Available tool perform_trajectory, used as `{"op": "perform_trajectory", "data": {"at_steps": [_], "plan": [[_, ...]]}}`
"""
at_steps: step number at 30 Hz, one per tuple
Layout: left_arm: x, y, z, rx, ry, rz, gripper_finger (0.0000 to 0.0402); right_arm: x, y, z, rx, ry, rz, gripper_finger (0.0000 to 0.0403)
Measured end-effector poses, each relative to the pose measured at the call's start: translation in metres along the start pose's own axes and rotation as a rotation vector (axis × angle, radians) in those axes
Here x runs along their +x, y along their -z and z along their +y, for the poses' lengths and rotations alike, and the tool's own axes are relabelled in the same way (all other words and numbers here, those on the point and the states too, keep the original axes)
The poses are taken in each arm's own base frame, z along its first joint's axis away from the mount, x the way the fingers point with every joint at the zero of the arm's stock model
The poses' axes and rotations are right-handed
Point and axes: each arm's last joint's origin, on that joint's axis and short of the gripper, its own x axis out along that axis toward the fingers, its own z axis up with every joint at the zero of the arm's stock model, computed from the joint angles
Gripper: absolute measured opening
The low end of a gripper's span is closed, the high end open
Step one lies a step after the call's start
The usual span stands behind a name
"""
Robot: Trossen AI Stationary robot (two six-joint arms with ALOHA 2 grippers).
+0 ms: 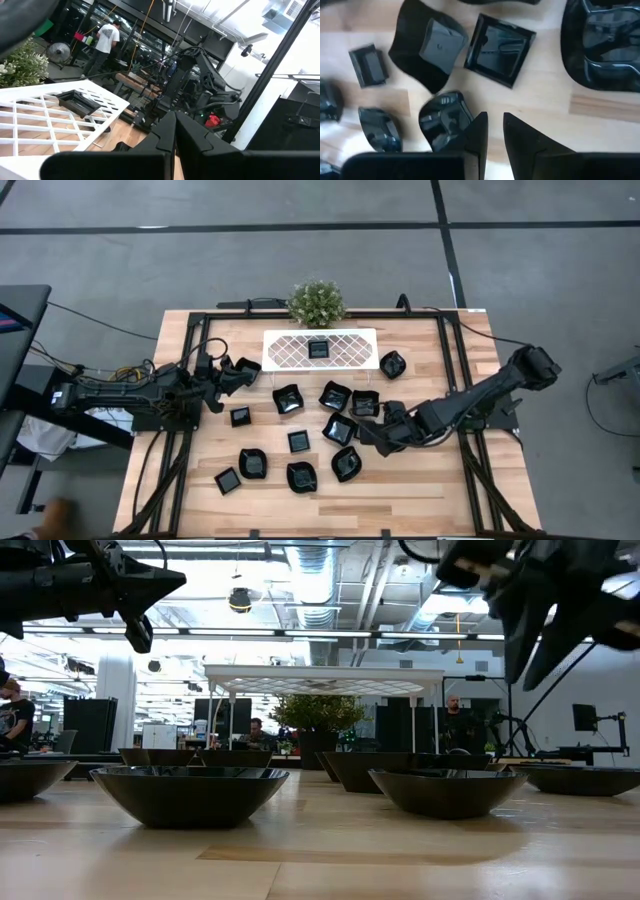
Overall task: Pick & Place Mini shaped plates
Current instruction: Stack the square plate on top of the square plate on the shelf
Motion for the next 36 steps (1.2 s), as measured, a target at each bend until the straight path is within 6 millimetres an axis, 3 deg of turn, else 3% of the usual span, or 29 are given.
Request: {"op": "perform_trajectory", "data": {"at_steps": [6, 20, 36], "plan": [[0.000, 0.000, 0.000, 0.000, 0.000, -0.001, 0.0012, 0.012, -0.002, -0.011, 0.060, 0.021, -0.013, 0.0056], [0.000, -0.001, 0.000, 0.000, 0.004, -0.007, 0.0012, 0.035, 0.004, -0.008, 0.069, 0.046, 0.005, 0.0080], [0.000, -0.002, -0.001, -0.001, 0.009, -0.017, 0.0012, 0.036, 0.001, -0.007, 0.091, 0.034, -0.023, 0.0123]]}}
